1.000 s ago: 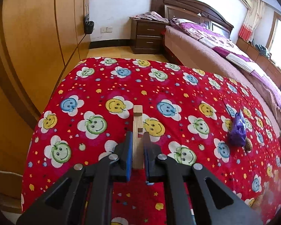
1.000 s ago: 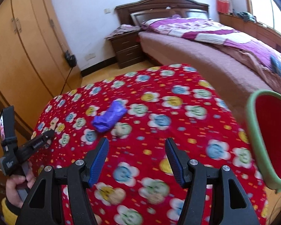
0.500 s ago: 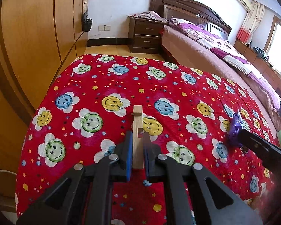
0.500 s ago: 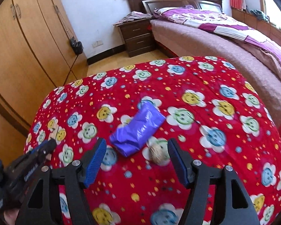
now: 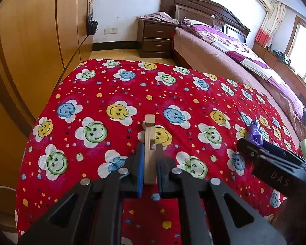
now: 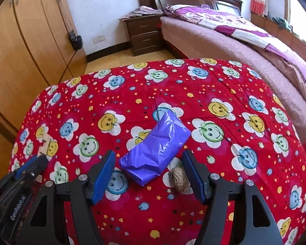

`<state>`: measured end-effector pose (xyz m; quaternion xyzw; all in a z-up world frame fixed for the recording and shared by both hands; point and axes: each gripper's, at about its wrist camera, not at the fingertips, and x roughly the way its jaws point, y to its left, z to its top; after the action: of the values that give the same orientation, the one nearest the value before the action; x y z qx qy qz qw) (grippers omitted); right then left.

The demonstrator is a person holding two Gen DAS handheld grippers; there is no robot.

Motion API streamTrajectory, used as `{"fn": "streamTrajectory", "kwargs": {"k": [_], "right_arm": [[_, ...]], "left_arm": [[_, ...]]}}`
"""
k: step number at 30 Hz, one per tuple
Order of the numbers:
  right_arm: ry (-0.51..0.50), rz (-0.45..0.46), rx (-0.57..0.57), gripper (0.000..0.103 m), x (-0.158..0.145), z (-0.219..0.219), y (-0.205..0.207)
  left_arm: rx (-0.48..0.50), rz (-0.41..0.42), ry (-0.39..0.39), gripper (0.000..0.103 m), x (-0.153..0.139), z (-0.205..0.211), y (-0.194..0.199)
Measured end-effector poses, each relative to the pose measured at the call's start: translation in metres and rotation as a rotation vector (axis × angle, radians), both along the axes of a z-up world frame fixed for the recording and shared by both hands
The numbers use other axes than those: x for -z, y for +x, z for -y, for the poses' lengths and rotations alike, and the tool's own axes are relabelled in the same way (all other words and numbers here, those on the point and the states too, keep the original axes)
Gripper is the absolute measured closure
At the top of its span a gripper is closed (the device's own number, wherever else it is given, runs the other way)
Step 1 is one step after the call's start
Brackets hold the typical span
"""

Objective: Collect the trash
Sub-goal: 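Grasp the purple plastic bag with the right tool while left holds the stick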

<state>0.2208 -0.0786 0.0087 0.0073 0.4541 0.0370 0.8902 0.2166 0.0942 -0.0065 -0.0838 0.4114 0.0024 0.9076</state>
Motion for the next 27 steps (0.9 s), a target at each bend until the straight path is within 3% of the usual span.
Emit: {"fn": "streamTrajectory", "kwargs": {"k": [5, 14, 27], "right_arm": [[-0.021, 0.003, 0.008, 0.042, 0.001, 0.001, -0.001], [-0.072, 0.019, 0.029, 0.07, 0.001, 0.007, -0.005], [-0.027, 0.041, 0.027, 0.076, -0.004, 0.019, -0.02]], "left_arm": [[0.001, 0.0, -0.001, 0.093, 0.0, 0.0, 0.001], [0.001, 0.0, -0.001, 0.093, 0.0, 0.0, 0.001], [0.005, 0.01, 0.002, 0.093, -0.001, 0.006, -0.002]]}}
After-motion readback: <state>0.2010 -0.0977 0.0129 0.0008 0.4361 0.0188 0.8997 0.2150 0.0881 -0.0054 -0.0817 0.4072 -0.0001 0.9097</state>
